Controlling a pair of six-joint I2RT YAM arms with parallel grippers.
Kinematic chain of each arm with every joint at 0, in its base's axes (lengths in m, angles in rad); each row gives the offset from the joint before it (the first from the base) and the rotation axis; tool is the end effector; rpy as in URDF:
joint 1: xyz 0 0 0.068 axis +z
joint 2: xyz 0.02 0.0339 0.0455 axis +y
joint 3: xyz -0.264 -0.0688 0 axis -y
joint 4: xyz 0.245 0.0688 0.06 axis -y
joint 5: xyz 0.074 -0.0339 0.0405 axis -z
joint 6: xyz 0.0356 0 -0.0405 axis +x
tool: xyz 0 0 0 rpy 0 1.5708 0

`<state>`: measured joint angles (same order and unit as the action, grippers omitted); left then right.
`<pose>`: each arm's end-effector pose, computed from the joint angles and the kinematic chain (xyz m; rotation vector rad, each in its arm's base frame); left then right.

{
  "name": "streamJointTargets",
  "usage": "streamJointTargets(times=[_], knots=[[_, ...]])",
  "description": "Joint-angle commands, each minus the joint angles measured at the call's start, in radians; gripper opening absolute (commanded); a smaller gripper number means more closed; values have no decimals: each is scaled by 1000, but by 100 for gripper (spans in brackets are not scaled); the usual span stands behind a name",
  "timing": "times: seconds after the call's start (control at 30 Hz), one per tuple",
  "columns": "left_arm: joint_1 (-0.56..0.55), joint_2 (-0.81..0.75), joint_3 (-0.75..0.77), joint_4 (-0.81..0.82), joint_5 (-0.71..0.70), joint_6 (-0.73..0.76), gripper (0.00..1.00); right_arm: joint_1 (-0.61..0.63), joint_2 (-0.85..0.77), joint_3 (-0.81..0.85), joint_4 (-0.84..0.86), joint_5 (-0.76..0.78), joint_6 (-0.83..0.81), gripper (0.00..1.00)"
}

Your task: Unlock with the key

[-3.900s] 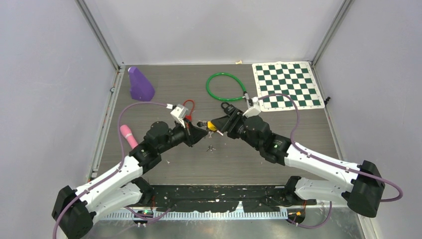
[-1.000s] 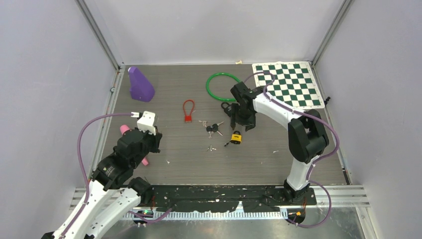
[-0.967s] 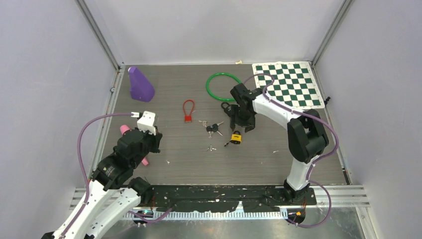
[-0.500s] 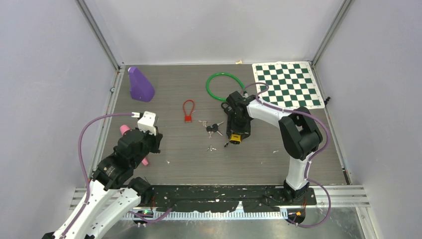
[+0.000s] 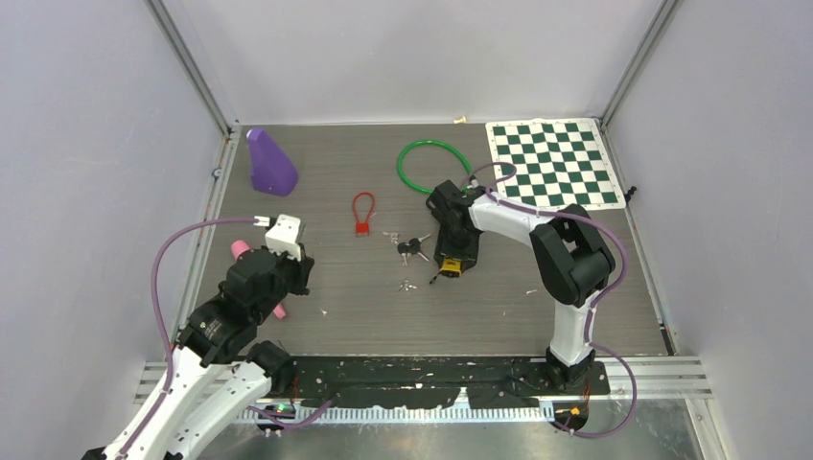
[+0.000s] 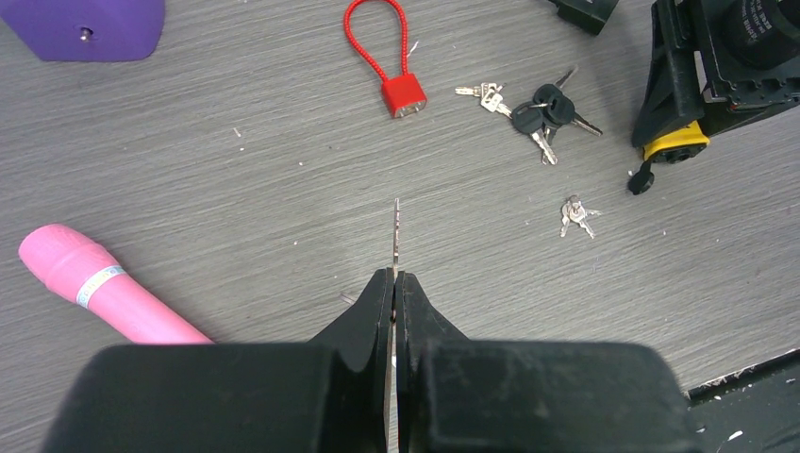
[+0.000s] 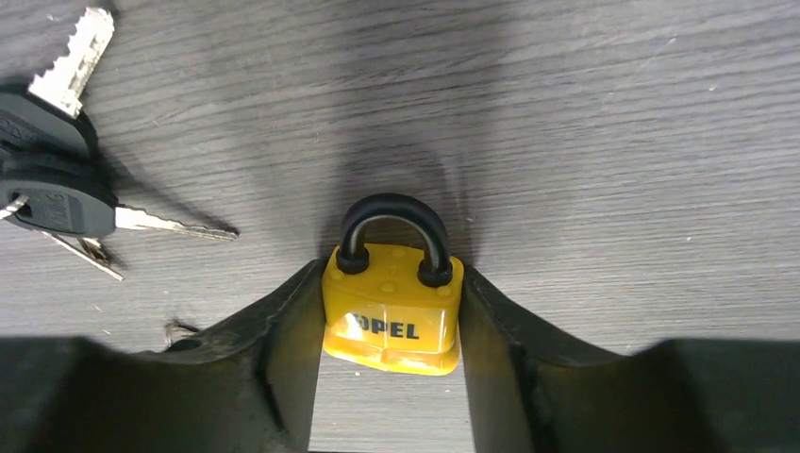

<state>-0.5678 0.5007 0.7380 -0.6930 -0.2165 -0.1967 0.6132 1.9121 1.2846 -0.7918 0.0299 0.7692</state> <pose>0.0969 -0.0528 0.3083 0.2382 2.0112 -0.2662 0.2938 0.2054 0.1587 0.2375 2.9944 0.1107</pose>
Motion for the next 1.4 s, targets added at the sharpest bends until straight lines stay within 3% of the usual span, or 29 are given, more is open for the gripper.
streamJointTargets(times=[0.0, 0.23, 0.27, 0.5, 0.77, 1.0, 1.37], knots=[[5, -7, 1, 42, 19, 14, 0, 11, 28, -28, 40, 29, 50, 43], [5, -21, 4, 80, 166, -26, 0, 24, -103, -41, 51, 11, 103, 8], [5, -23, 1, 101, 206, -42, 0, 25, -123, -41, 51, 4, 119, 6], [6, 21, -49, 263, 481, -222, 0, 54, -396, -47, 96, -16, 217, 5], [1, 188, -99, 525, 740, -494, 0, 94, -582, -10, 139, -61, 277, 5], [-45, 304, -58, 620, 817, -596, 0, 156, -631, 22, 169, -46, 314, 5], [-119, 392, -3, 618, 775, -603, 0, 230, -598, 76, 184, -35, 319, 5]])
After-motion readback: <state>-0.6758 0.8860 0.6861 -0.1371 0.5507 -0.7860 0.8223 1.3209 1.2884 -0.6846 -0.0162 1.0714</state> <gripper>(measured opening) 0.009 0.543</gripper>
